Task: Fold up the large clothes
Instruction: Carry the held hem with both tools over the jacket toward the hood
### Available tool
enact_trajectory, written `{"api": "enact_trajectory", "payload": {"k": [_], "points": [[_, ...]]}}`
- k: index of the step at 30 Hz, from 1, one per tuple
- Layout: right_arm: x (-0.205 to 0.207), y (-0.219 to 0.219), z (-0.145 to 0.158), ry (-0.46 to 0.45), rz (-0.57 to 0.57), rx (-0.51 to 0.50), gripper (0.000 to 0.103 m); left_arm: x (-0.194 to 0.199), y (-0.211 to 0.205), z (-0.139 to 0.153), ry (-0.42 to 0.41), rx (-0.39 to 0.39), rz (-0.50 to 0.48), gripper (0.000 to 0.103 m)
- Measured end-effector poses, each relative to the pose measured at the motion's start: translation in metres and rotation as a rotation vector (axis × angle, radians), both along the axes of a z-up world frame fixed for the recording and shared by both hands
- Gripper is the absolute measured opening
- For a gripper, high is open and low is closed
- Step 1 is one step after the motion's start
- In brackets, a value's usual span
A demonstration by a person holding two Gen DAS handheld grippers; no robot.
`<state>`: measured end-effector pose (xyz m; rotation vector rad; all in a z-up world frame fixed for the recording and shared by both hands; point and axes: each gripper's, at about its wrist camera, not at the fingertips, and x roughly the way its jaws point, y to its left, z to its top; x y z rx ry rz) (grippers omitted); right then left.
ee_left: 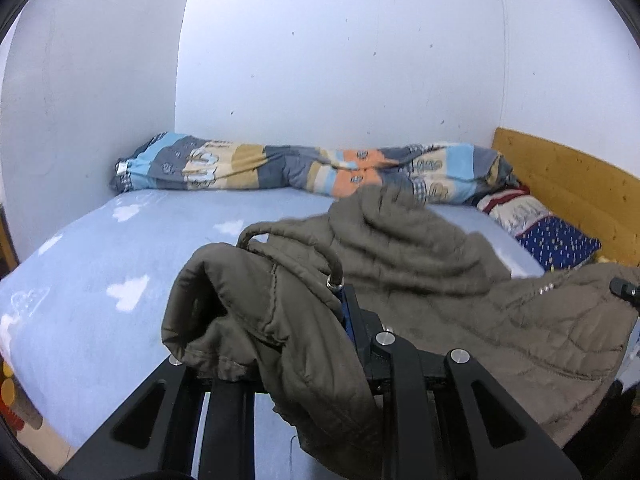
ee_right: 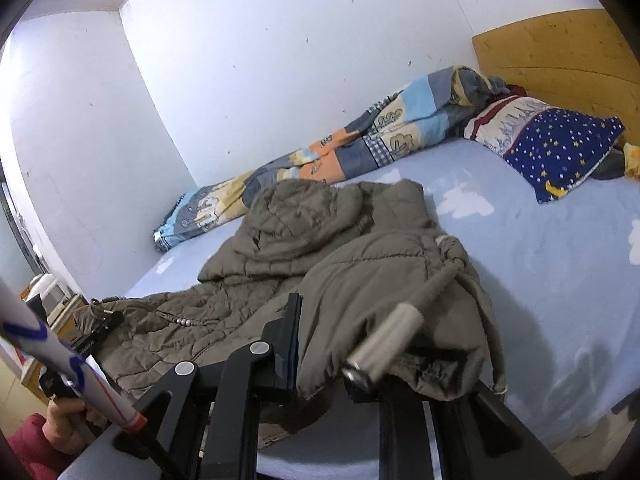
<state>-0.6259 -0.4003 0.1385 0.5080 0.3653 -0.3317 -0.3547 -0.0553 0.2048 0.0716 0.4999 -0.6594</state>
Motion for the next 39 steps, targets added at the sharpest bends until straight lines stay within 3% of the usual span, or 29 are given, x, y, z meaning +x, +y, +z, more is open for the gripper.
{"api": "enact_trajectory", "payload": {"k": [6, 10, 14, 18, 20, 23, 25, 29, 31, 35, 37, 39], "points": [[0.031, -0.024, 0.038, -0.055, -0.012, -0.032, 0.018, 0.036, -0.029, 0.04, 0.022, -0.045, 0.016, 0.028], [0.065, -0.048, 0.068, -0.089, -0.047, -0.046, 0.018, 0.065, -0.056, 0.064, -0.018, -0.031, 0.028, 0.042], [0.109, -0.083, 0.09, -0.085, -0.071, -0.046, 0.018, 0.102, -0.08, 0.084, -0.008, -0.022, 0.039, 0.055], [0.161, -0.126, 0.098, -0.059, -0.106, -0.024, 0.018, 0.122, -0.082, 0.112, -0.089, -0.05, 0.097, 0.077], [0.185, -0.147, 0.095, -0.037, -0.128, -0.014, 0.018, 0.127, -0.083, 0.122, -0.142, -0.041, 0.121, 0.078], [0.222, -0.175, 0.086, 0.005, -0.151, -0.001, 0.019, 0.141, -0.087, 0.128, -0.139, -0.032, 0.11, 0.078], [0.248, -0.192, 0.076, 0.043, -0.171, -0.002, 0.019, 0.145, -0.093, 0.124, -0.126, -0.025, 0.096, 0.078], [0.287, -0.225, 0.054, 0.106, -0.202, 0.038, 0.019, 0.132, -0.106, 0.11, -0.193, -0.02, 0.106, 0.078], [0.304, -0.242, 0.043, 0.147, -0.223, 0.059, 0.019, 0.126, -0.12, 0.099, -0.209, 0.001, 0.07, 0.078], [0.325, -0.274, 0.017, 0.211, -0.235, 0.157, 0.021, 0.132, -0.177, 0.054, -0.141, 0.12, -0.074, 0.078], [0.33, -0.287, 0.005, 0.218, -0.206, 0.245, 0.03, 0.142, -0.206, 0.027, -0.13, 0.196, -0.089, 0.078], [0.327, -0.294, 0.001, 0.193, -0.156, 0.314, 0.046, 0.158, -0.232, 0.0, -0.153, 0.247, -0.084, 0.078]]}}
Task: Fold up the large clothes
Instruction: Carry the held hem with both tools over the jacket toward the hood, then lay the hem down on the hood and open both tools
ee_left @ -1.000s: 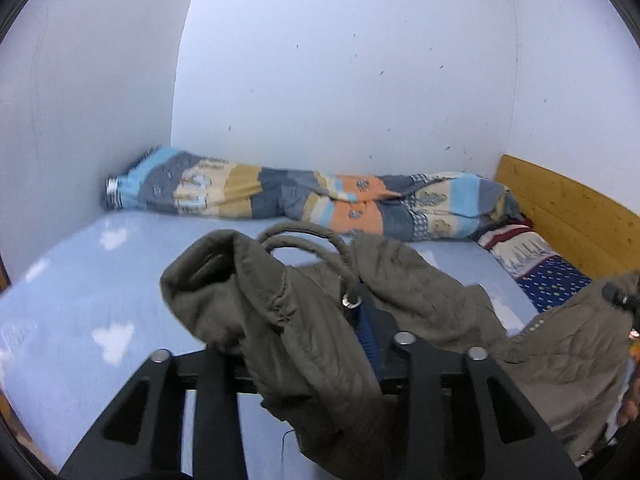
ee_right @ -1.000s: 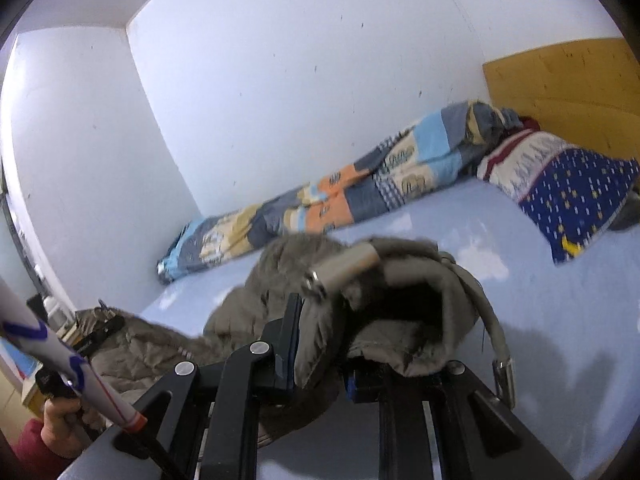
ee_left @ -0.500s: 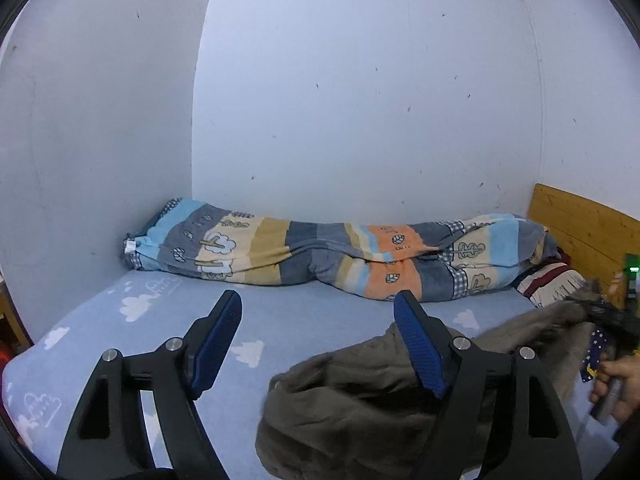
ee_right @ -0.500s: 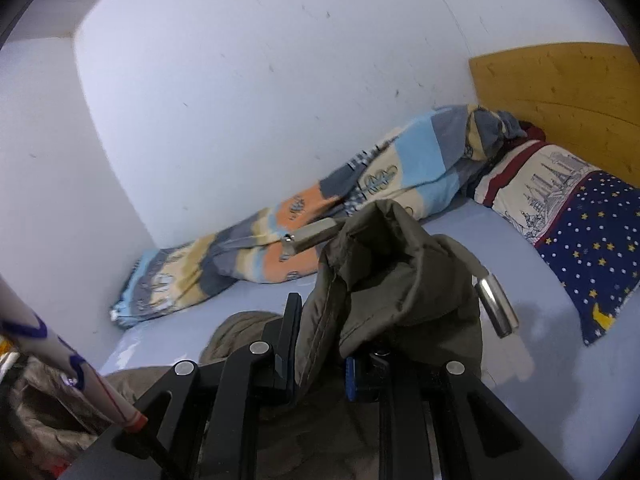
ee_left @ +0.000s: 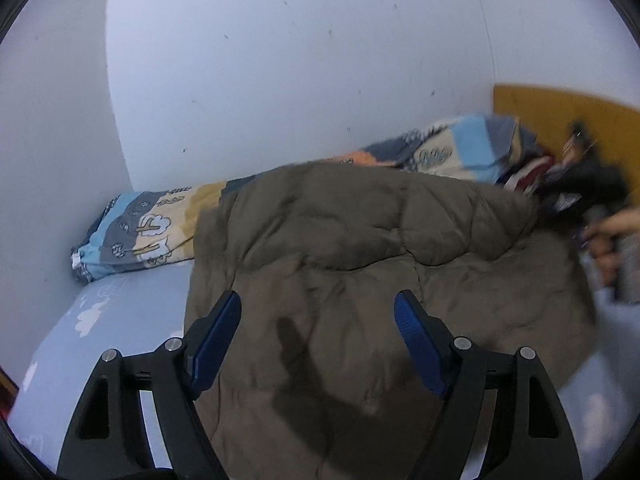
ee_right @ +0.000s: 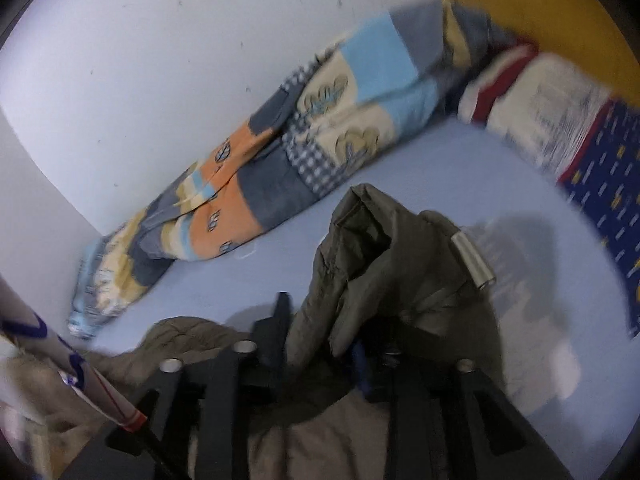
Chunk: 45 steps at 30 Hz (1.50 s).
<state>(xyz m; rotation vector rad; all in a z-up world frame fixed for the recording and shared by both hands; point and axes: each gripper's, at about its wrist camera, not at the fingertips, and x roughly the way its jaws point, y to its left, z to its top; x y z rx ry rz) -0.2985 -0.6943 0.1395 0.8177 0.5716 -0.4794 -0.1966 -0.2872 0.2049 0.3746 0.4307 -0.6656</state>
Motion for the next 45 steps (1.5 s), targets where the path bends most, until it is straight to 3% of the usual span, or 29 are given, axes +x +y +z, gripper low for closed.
{"api": "enact_trajectory", "payload": {"k": [1, 3, 6, 11, 17, 20, 22, 28, 32, 35, 37, 40, 45], "points": [[-0.005, -0.001, 0.002, -0.03, 0.015, 0.01, 0.05, 0.008, -0.009, -0.01, -0.006, 0.024, 0.011, 0.078], [-0.022, 0.002, 0.014, -0.102, 0.024, -0.005, 0.069, 0.029, -0.022, -0.027, 0.037, 0.05, 0.038, 0.078], [-0.05, 0.012, 0.032, -0.166, 0.045, -0.048, 0.08, 0.05, -0.027, -0.043, 0.105, 0.034, 0.062, 0.078], [-0.042, 0.055, 0.03, -0.01, 0.158, -0.226, 0.079, 0.07, -0.037, -0.07, 0.174, 0.038, 0.108, 0.078], [0.011, 0.091, -0.025, 0.124, 0.215, -0.288, 0.079, 0.104, -0.039, -0.103, 0.287, 0.085, 0.135, 0.086], [0.033, 0.096, -0.048, 0.199, 0.2, -0.349, 0.08, 0.123, -0.034, -0.119, 0.377, 0.039, 0.151, 0.093], [0.042, 0.091, -0.064, 0.226, 0.197, -0.337, 0.085, 0.13, -0.032, -0.127, 0.399, 0.011, 0.145, 0.095], [0.052, 0.079, -0.094, 0.245, 0.194, -0.297, 0.091, 0.127, -0.038, -0.142, 0.339, -0.006, 0.158, 0.097], [0.06, 0.078, -0.099, 0.288, 0.185, -0.296, 0.092, 0.125, -0.041, -0.138, 0.349, 0.048, 0.188, 0.097], [0.051, 0.086, -0.084, 0.315, 0.166, -0.276, 0.091, 0.103, -0.023, -0.119, 0.347, 0.015, 0.184, 0.097], [0.033, 0.098, -0.066, 0.251, 0.16, -0.249, 0.089, 0.081, -0.007, -0.108, 0.324, -0.006, 0.172, 0.097], [0.003, 0.134, -0.042, 0.203, 0.191, -0.291, 0.089, 0.042, 0.013, -0.093, 0.272, 0.006, 0.157, 0.097], [-0.043, 0.201, -0.033, 0.165, 0.276, -0.293, 0.089, -0.016, 0.037, -0.065, 0.17, 0.044, 0.114, 0.097]]}}
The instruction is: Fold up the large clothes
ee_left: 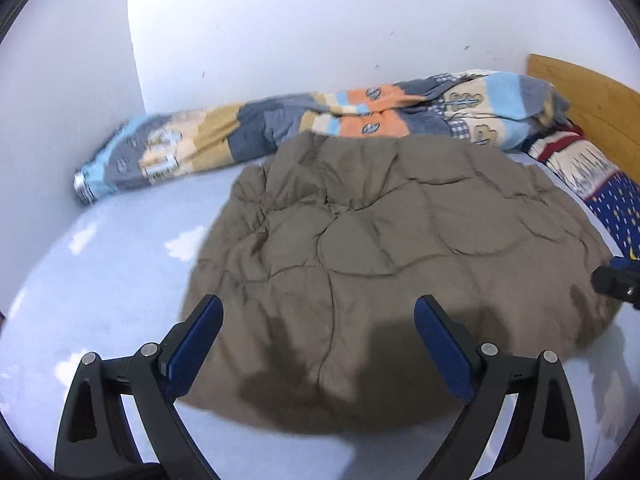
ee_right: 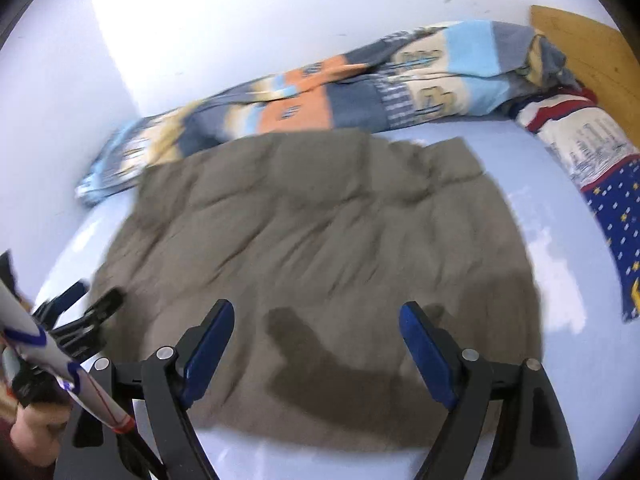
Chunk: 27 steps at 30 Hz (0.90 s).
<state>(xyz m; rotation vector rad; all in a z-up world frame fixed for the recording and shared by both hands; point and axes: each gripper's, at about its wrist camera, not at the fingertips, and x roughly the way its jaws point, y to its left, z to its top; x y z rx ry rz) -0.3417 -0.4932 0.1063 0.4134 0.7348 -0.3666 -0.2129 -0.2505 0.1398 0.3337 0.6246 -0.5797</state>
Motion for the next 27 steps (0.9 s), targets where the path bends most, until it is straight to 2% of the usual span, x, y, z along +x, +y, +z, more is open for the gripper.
{"api": "enact_trajectory", "payload": {"k": [5, 8, 12, 16, 27], "points": [[-0.015, 0.029, 0.001, 0.031, -0.013, -0.039, 0.089, -0.023, 0.015, 0.015, -0.059, 0.009, 0.004, 0.097], [-0.012, 0.032, 0.003, 0.02, -0.02, -0.054, 0.089, -0.023, 0.015, 0.013, -0.083, 0.022, 0.012, 0.097], [0.006, 0.033, 0.0, 0.023, -0.032, -0.111, 0.089, -0.003, 0.006, -0.006, -0.06, 0.03, 0.041, 0.097], [0.024, 0.026, -0.01, 0.034, -0.037, -0.102, 0.089, 0.014, -0.007, -0.022, -0.054, 0.061, 0.071, 0.097], [0.054, 0.016, -0.04, 0.082, -0.045, -0.092, 0.091, 0.041, -0.018, -0.051, 0.083, 0.053, 0.11, 0.097]]}}
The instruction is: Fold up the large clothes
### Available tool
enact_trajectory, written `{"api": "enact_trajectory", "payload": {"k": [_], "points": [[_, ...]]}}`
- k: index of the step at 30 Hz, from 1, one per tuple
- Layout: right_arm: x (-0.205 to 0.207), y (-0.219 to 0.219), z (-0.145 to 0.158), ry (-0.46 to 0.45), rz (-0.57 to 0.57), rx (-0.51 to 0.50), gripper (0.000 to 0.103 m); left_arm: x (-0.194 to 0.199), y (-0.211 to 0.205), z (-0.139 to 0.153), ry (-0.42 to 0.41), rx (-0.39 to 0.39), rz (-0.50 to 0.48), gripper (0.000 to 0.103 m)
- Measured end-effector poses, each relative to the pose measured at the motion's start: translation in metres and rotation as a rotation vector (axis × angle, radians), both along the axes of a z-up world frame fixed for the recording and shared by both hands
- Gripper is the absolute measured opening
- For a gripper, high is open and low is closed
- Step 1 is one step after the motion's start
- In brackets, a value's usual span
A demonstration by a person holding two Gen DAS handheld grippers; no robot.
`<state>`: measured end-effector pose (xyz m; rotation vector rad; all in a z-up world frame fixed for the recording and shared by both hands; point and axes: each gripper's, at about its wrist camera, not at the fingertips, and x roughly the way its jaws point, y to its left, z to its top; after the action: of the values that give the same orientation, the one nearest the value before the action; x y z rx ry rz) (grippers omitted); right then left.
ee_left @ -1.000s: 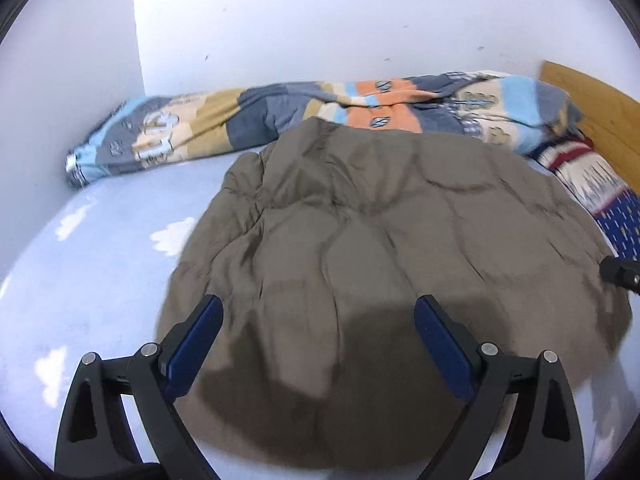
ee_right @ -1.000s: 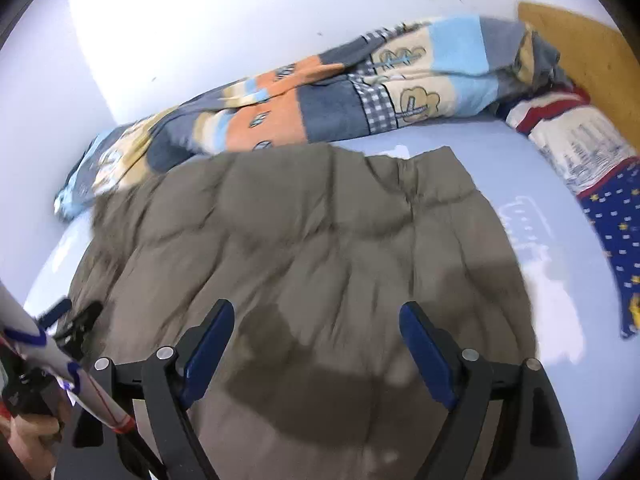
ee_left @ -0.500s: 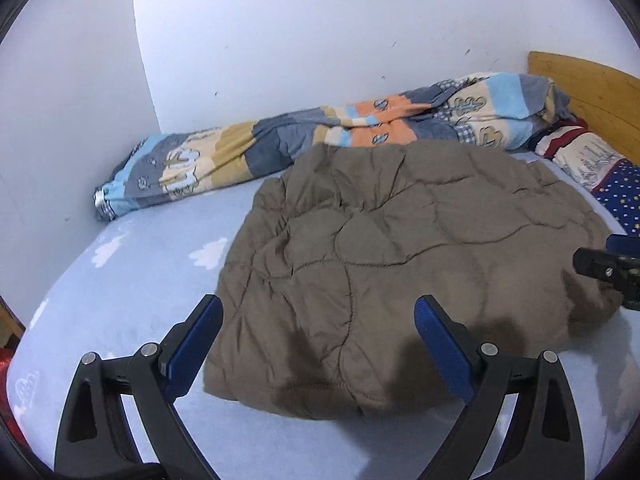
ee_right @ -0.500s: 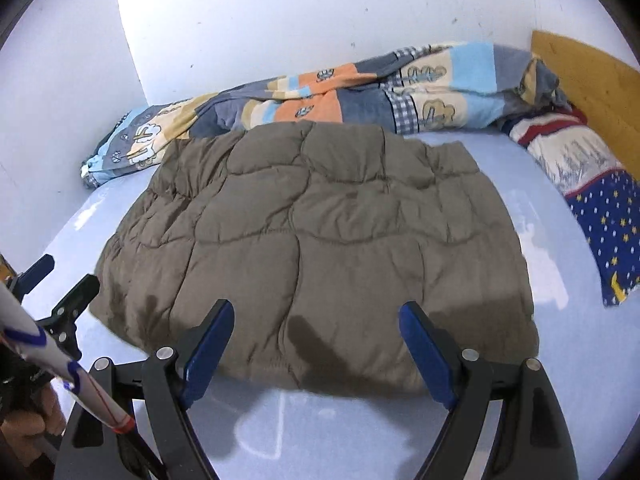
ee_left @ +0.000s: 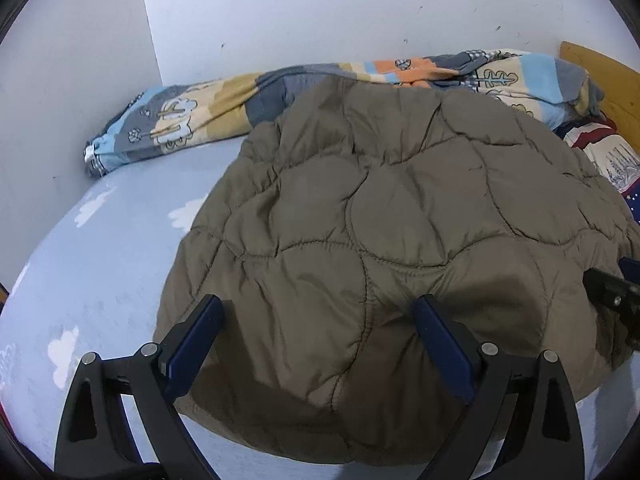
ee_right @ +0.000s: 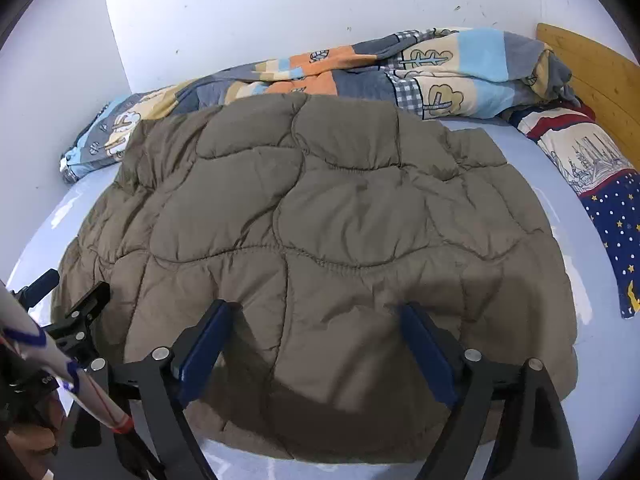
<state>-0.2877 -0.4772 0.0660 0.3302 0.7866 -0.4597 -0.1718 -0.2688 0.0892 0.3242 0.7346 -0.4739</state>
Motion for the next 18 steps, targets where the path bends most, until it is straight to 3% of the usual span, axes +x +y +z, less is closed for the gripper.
{"api": "enact_trajectory", "payload": {"k": [12, 18], "points": [[0.006, 0.001, -0.011, 0.054, 0.012, 0.005, 0.095, 0.002, 0.0, 0.001, 0.015, 0.014, -0.005, 0.097], [-0.008, -0.007, 0.022, -0.031, -0.014, -0.001, 0.094, 0.011, 0.011, 0.018, -0.02, -0.005, 0.027, 0.097]]}}
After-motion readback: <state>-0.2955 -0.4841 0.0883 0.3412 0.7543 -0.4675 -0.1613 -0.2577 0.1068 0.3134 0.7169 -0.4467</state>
